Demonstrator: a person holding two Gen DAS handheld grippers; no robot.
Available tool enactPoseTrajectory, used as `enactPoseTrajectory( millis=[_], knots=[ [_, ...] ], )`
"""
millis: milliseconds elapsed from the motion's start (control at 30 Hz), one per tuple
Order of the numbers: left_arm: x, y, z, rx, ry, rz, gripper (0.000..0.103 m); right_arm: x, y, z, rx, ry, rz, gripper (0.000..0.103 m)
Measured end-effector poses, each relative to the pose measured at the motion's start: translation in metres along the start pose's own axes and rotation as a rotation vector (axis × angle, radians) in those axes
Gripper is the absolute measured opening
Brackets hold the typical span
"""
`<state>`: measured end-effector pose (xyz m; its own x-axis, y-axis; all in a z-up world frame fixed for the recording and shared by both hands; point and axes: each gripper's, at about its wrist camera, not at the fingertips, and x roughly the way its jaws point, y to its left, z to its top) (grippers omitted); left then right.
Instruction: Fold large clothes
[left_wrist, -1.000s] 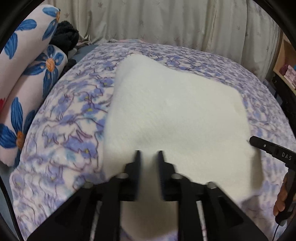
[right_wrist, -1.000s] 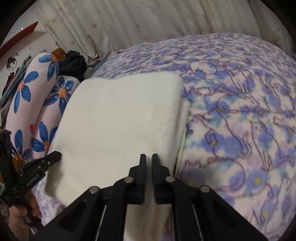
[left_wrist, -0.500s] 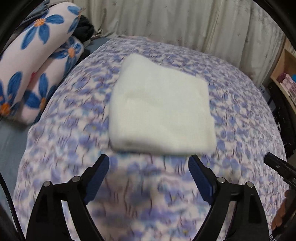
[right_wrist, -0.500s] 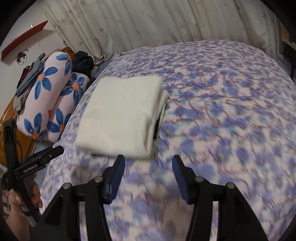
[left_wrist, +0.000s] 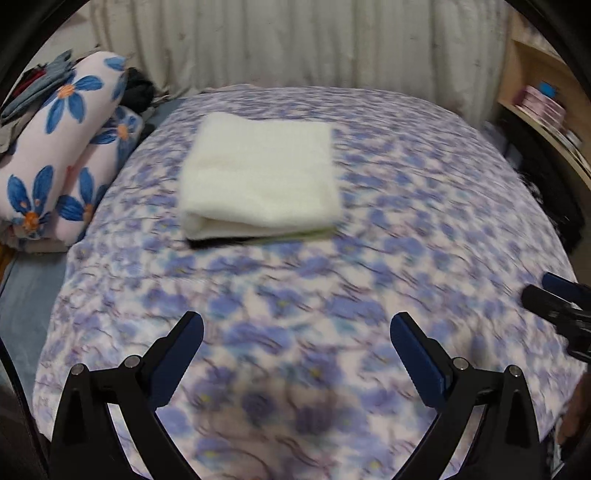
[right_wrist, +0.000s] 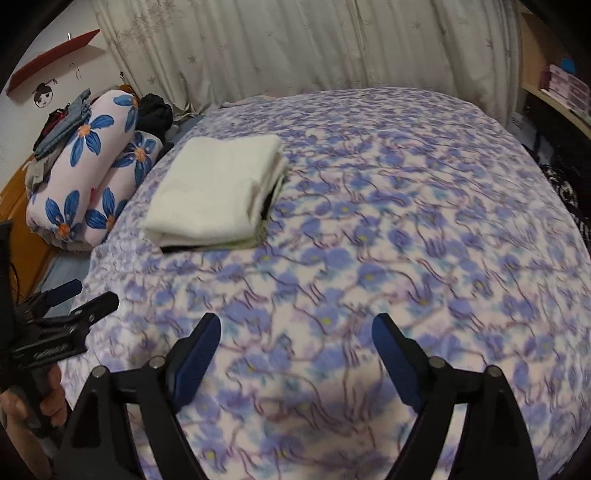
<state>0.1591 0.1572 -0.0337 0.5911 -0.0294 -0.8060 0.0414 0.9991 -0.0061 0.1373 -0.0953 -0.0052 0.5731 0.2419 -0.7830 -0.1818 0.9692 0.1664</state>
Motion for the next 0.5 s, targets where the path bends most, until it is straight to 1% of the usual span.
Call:
enactPoseTrajectory(
  millis=[133,267,367,433,500],
  knots=[
    [-0.016,-0.032,-0.024,0.024,-0.017,0.014,0.102,-0.007,-0.010,-0.026,0.044,0.005,-0.032,0.085],
    [-0.027,-0.052,-0.055,0.012,-0.026,0.036,0.102,-0.015,-0.021,-0.054,0.089,-0.017,-0.046,0.085],
    [-0.031,-0.058,-0.076,-0.025,-0.022,0.016,0.102,-0.019,-0.022,-0.075,0.095,-0.016,-0.053,0.087],
    [-0.032,-0.057,-0.087,-0.045,-0.023,0.009,0.102,-0.023,-0.021,-0.091,0.102,-0.015,-0.030,0.088],
    [-0.035,-0.061,-0.101,-0.066,-0.026,0.021,0.102,-0.028,-0.019,-0.103,0.105,-0.023,-0.016,0.089]
  ],
)
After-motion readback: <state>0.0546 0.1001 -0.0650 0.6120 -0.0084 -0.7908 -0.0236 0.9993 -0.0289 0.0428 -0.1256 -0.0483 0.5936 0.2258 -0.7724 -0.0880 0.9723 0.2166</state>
